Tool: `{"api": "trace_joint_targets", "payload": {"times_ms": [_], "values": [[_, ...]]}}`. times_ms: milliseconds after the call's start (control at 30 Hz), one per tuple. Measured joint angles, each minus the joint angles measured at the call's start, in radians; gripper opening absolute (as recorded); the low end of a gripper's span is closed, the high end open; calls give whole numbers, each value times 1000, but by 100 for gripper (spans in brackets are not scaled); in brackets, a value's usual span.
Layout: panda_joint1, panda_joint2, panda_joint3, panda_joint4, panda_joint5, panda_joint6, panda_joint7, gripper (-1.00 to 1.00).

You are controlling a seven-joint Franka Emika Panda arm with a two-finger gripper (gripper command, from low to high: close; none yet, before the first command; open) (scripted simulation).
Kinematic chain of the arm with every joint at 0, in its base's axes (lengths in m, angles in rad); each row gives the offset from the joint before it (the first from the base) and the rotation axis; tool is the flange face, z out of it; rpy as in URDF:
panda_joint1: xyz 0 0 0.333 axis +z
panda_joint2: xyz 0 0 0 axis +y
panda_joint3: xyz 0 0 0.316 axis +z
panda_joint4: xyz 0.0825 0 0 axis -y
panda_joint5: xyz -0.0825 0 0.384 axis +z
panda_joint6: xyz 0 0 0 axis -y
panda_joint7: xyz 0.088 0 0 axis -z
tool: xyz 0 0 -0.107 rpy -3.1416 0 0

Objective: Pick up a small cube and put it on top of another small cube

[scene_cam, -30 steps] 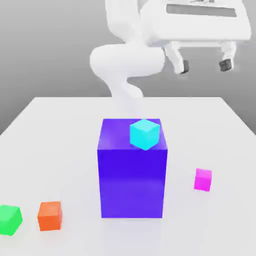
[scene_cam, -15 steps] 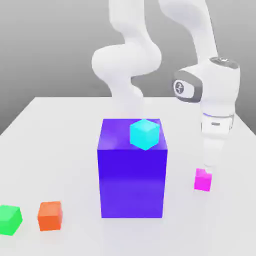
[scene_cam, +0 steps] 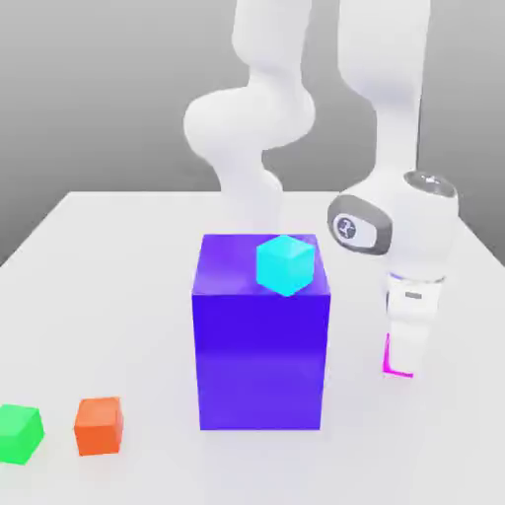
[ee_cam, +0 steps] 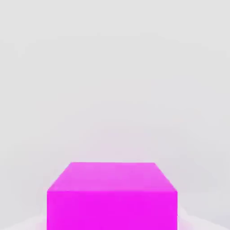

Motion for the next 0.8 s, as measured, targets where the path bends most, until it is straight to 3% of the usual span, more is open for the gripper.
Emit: {"api": "trace_joint_targets", "payload": {"times_ms": [233,300,800], "values": [[-18,-204,72,-19,132,-180,-129,-100],[-5,-186,33,31,129,-210,-185,-100],[-449,26,-205,443,239,-419,-656,-100]]}}
